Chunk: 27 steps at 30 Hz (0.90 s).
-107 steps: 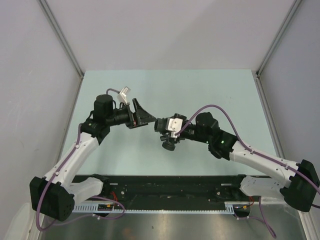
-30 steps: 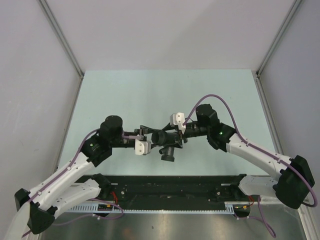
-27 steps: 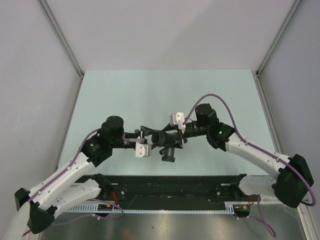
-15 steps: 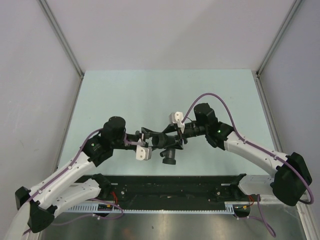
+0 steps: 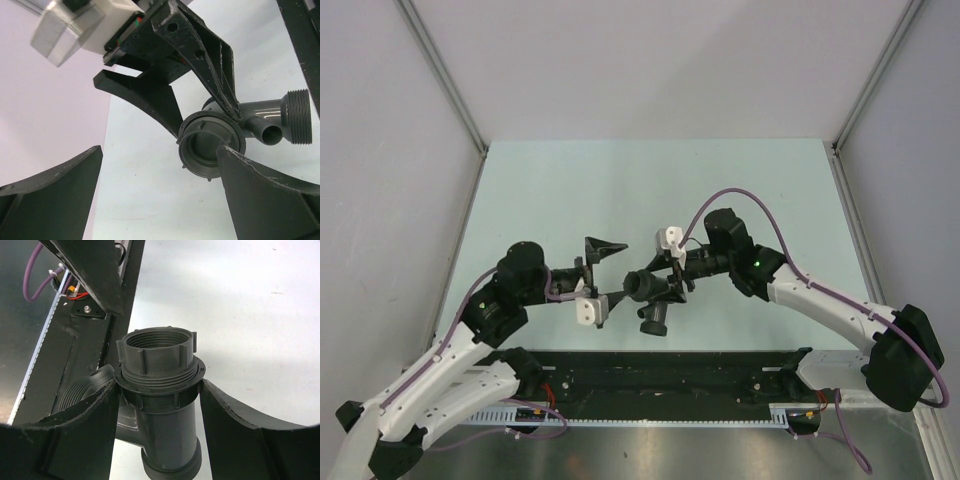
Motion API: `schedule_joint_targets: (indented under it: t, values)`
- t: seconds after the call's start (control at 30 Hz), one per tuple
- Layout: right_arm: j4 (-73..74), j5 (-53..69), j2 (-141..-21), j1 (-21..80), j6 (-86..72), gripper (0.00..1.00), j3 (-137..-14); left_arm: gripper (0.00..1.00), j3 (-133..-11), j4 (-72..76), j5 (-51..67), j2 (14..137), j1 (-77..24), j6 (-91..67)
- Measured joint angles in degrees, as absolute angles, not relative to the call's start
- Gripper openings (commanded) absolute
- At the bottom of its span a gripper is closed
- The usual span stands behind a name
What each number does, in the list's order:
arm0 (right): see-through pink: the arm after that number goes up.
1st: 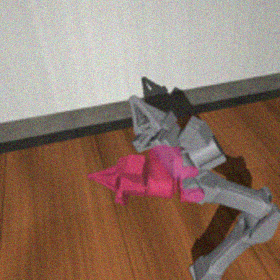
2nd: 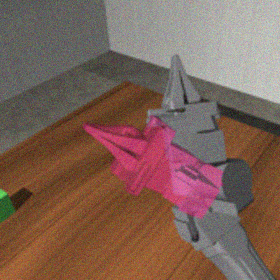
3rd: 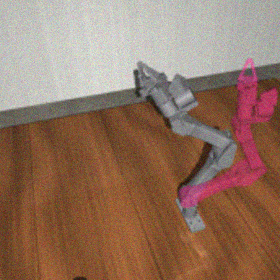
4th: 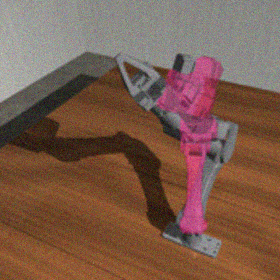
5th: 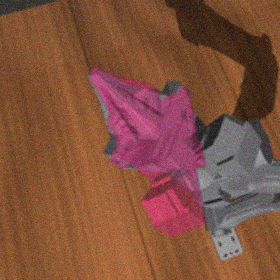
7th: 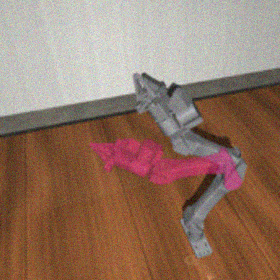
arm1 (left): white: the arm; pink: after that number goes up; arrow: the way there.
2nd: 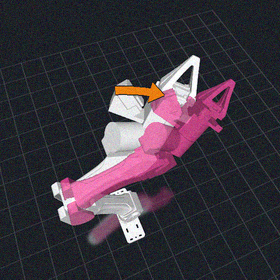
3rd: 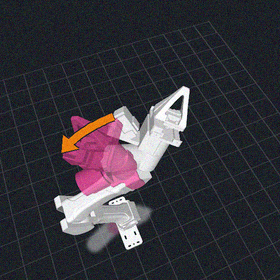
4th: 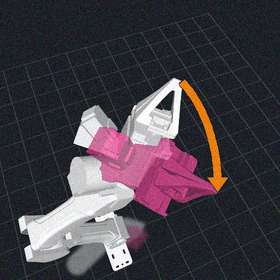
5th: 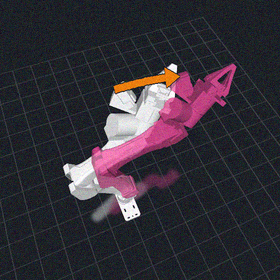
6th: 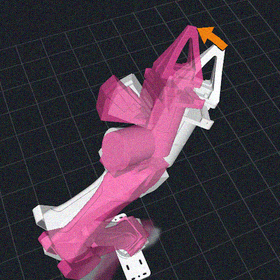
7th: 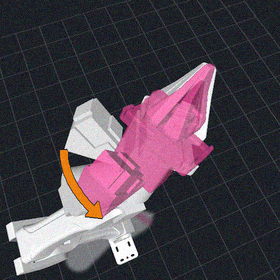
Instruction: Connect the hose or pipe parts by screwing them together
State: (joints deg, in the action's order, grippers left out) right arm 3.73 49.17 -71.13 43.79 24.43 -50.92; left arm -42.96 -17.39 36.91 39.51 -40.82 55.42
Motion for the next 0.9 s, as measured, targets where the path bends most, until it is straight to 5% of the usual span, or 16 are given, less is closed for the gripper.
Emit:
schedule_joint_targets:
  t: [0.5,0.9]
  values:
    - [2.4,27.9,-69.8,47.2,26.0,0.00,-50.9,1.00,-49.6,-15.1,17.1,43.1,-38.2,9.6]
    - [-5.5,8.8,-66.5,53.1,31.2,0.00,-49.5,0.98,-49.6,-13.9,23.2,47.5,-20.0,-41.1]
